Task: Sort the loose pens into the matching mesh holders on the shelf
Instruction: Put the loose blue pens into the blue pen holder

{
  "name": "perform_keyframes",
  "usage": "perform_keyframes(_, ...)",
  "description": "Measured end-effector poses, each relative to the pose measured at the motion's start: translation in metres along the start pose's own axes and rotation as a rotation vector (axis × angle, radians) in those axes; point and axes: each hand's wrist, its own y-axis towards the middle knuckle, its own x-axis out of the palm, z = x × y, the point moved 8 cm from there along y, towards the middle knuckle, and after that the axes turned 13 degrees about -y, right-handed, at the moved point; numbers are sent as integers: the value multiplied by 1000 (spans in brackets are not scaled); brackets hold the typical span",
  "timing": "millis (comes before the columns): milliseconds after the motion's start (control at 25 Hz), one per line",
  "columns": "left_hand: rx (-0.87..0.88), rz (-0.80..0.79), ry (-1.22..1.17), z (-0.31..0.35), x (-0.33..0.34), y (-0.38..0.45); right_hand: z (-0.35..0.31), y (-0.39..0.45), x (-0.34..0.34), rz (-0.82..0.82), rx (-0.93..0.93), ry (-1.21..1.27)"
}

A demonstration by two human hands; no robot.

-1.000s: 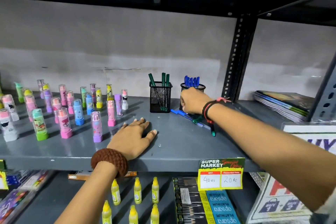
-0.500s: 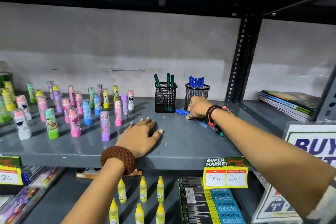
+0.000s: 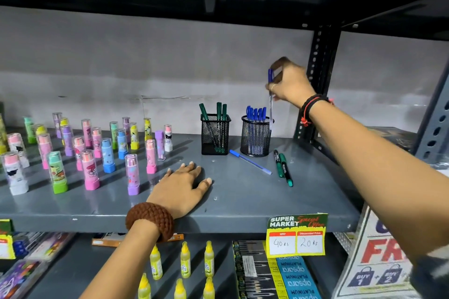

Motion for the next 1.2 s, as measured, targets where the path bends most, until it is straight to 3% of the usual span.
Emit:
perform_keyframes(120, 1, 2, -5, 0, 0, 1, 13, 18, -19, 203, -5, -17)
perform_keyframes(200, 3, 5, -11, 0, 0, 1, 23, 27, -15, 248, 28, -34)
perform_keyframes(360, 8, 13, -17, -1, 0, 1, 43, 30, 19, 163, 108, -22)
perform_keyframes(760, 14, 26, -26, -2, -1, 3, 64, 25, 77, -61, 74, -242)
perform_keyframes(1040, 11, 23, -23, -1, 0, 2, 44, 25, 45, 49, 82, -116)
perform_keyframes(1200, 1, 15, -18, -1, -1, 1, 3, 3, 41, -79, -41, -107)
